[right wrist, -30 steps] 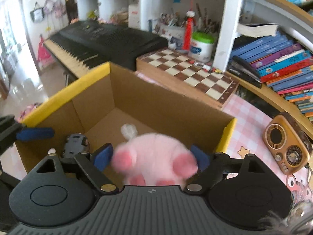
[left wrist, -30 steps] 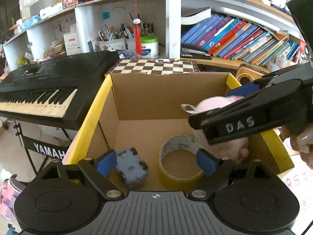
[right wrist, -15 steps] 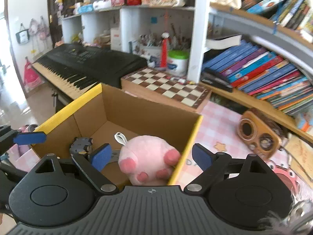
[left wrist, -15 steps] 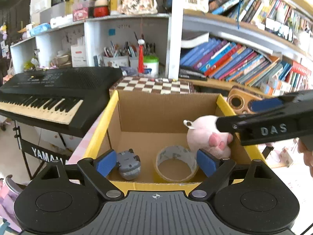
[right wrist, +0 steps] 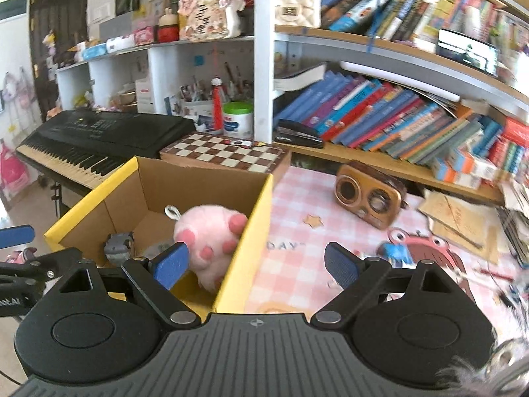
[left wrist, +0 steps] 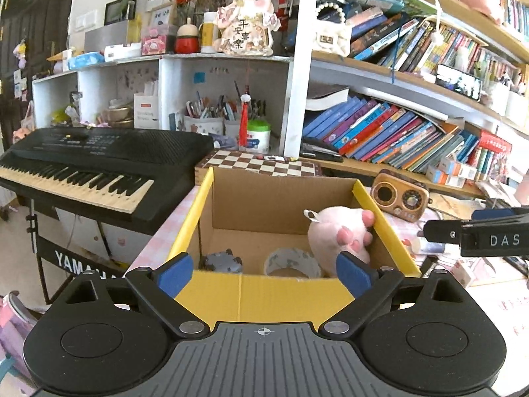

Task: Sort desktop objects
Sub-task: 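Withdraw both open tools from the box back toward the table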

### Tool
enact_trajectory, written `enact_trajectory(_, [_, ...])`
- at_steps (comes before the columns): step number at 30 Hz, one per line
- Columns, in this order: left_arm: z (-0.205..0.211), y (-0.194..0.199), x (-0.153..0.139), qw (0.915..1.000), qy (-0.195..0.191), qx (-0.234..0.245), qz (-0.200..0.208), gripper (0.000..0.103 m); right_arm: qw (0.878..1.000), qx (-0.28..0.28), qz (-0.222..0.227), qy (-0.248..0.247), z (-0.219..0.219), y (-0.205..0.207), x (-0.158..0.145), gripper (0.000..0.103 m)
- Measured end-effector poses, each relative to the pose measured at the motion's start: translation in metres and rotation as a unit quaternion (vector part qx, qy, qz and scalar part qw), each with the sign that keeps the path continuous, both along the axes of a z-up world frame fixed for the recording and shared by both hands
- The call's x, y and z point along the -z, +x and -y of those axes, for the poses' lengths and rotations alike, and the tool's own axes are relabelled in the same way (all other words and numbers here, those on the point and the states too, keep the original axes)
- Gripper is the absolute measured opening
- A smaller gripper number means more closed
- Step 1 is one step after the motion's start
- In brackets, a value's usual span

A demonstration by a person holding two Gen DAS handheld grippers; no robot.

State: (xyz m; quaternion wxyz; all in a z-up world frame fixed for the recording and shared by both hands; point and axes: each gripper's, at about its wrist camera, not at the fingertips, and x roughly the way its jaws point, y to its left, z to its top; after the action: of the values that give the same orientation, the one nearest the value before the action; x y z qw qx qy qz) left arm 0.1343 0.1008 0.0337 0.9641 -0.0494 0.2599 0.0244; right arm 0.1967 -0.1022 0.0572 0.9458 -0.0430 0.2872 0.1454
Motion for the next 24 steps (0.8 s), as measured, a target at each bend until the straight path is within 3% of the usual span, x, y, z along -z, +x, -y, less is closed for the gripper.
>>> enact_trajectory(13, [0.012,-0.064,0.007,0.9993,0.010,0.030,-0.017,0.096,0.999,0.035,-0.019,0.008,0.015,-0.083,0.018,0.089])
enact_trajectory(24, [0.019,-0.107,0.024,0.9993,0.019,0.016,-0.029,0.096,0.998,0.055,-0.028,-0.002,0.013,-0.147,0.045,0.089])
